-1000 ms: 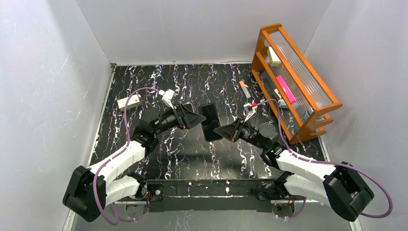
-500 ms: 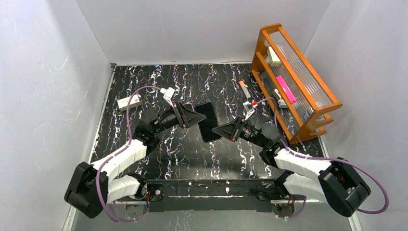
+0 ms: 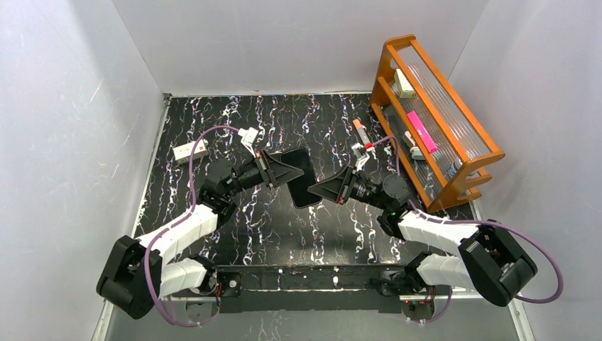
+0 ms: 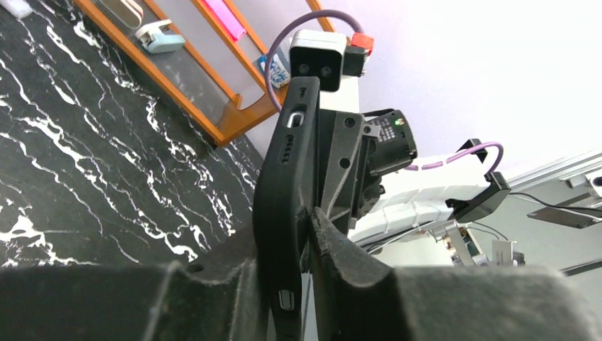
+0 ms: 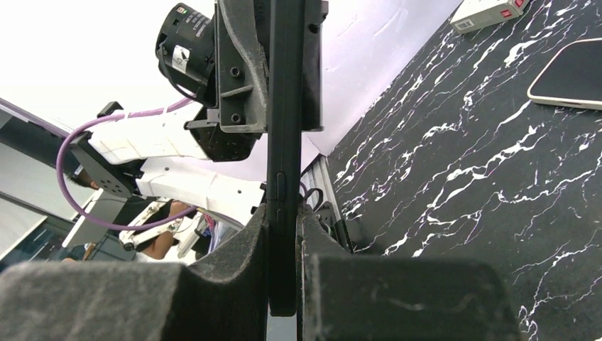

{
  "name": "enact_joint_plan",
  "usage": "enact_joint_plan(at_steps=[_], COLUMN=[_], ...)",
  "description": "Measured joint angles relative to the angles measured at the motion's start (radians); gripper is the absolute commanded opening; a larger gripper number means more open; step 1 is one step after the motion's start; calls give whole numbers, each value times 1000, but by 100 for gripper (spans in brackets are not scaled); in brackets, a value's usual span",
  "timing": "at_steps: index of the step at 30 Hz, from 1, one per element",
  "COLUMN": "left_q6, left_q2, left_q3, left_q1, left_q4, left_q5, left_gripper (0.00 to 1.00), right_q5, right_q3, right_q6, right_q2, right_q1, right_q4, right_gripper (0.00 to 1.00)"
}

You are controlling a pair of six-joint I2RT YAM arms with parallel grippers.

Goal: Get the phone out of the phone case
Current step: Pick up the phone at the center of the board, then remove the phone case from the phone.

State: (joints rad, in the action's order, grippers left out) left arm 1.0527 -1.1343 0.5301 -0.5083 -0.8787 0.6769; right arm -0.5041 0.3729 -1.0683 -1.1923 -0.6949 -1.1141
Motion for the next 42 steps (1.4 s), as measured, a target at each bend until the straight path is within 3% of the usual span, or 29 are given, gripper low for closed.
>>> enact_joint_plan(at_steps=[3,6,10,13,17,25,35,42], left_q6=[26,37,56,75,127,217,282,318], left_q2=[-3,-3,-3,0,1,1,27,37], left_q3=[0,0,-5,-25,-56,-66,-105,-111], left_q1=[2,3,-8,-13,-13,-29,-126,-154], left_q4=[-26,-34,-26,-25,-26,-58,-66,-84], left_q5=[-4,-23,-88,-151,-246,-386,-573,-642], left_gripper=[0,0,0,0,0,0,0,0], right_q5=[-21,-29,-12,10,42,101,135,144], right_q3=[19,31,45,45,43,3,-10,-10], right_q6=[-5,-8,21,45,78,100,98,92], right_q2=[-29,-45,-44,-31,-5,5,-81,-103], right_q1=[5,10,6,4,-1,-41,-66,-73], right_q4=[-19,-35,-22,3,31,6,-118,-180], right_gripper=[16,41,66,76,84,81,53,45])
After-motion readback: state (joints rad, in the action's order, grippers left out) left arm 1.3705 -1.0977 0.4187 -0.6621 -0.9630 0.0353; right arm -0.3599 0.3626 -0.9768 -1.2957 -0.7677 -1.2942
